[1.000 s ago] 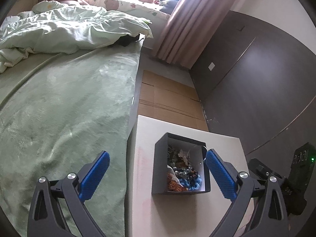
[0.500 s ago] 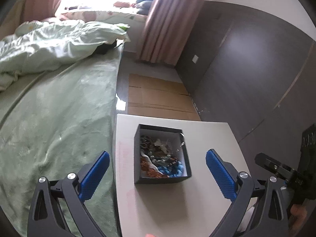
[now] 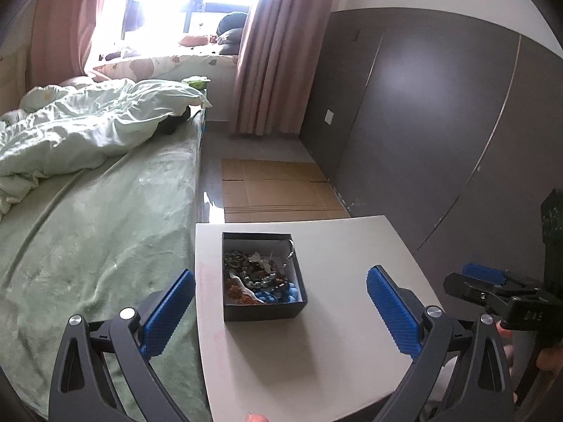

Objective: Organize jewelry

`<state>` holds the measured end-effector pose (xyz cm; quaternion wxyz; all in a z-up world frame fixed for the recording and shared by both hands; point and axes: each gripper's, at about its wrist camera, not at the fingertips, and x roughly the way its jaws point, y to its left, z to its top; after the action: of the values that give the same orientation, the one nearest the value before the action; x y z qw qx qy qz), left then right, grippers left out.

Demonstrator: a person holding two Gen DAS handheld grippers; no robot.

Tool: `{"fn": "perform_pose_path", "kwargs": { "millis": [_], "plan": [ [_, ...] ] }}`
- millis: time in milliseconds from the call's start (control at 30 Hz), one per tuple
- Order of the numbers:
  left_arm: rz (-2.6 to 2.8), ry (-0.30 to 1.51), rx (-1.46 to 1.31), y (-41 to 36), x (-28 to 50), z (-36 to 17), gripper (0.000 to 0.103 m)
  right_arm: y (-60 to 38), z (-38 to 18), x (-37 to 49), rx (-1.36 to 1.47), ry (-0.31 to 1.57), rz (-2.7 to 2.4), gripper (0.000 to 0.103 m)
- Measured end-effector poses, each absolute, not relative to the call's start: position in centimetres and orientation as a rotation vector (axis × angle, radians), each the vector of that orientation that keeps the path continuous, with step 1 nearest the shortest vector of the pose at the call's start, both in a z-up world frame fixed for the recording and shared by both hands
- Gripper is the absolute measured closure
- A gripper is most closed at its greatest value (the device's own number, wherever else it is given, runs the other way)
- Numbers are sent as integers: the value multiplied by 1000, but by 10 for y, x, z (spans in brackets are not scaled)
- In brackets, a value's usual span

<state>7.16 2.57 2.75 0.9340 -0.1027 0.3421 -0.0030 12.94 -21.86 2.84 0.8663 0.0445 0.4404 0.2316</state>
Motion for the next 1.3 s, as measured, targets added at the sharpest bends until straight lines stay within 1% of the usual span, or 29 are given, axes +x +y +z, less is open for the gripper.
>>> {"fn": "perform_pose_path", "kwargs": {
  "millis": [233, 1300],
  "plan": [
    [-11, 697, -191, 9, 65, 39, 8, -228, 39, 121, 100, 900, 474, 5],
    [10, 672, -173, 6, 48, 46, 8, -227, 40, 113, 103, 885, 470, 5]
  ]
}}
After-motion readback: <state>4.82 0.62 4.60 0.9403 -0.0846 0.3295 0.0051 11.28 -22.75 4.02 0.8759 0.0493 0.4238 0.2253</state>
